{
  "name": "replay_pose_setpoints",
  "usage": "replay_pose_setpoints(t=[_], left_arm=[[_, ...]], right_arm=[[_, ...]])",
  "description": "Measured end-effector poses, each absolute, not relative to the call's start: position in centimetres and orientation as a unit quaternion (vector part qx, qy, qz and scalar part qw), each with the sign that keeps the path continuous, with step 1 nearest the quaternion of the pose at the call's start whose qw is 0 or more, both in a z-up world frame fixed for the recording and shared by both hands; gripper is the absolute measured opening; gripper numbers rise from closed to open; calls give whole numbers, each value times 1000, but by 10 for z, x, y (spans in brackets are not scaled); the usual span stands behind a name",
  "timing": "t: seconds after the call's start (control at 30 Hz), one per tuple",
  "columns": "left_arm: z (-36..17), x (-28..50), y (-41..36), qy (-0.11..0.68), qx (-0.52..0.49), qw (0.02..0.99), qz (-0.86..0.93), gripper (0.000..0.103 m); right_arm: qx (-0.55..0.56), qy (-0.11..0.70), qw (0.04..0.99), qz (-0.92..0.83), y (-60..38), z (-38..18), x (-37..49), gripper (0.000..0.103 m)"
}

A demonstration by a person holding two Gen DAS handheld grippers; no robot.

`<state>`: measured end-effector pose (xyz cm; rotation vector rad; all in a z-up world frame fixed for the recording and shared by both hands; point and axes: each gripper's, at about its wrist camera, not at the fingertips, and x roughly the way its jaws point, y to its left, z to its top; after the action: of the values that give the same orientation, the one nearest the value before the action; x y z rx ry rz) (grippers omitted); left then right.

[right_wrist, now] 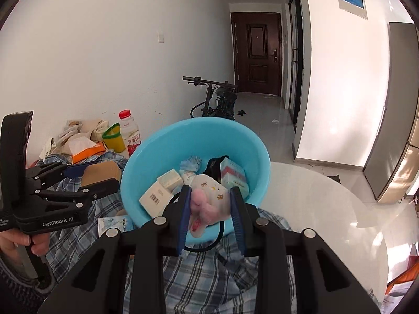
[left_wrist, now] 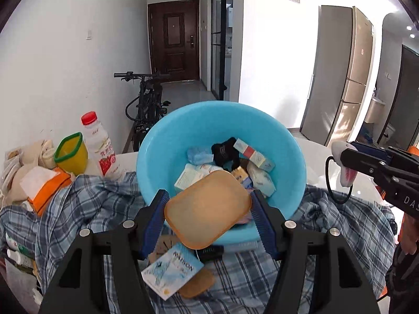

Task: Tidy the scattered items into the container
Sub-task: 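Lift and carry the pink toy and orange soap over the blue basin with both tools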

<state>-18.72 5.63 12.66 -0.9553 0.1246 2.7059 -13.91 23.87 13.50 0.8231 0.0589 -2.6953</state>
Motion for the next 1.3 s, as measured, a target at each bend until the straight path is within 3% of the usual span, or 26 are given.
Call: replay_pose_setpoints(t=[0.27,0.53,1.13,1.3], left_arm=[[135,-293,63,38,-322,97,941,66],[107,-383,62,-25,-385,92,918,66],[101,-381,58,-6,-382,92,919,66],[84,-384,56,9,-421,82,903,66]], right_arm=[[311,21,165,-936,227,139,-232,30],[335,21,139,-932,212,124,-302,30],[324,11,151,-934,213,124,-310,30],[349,15,153,-924,205,110,-316,30]])
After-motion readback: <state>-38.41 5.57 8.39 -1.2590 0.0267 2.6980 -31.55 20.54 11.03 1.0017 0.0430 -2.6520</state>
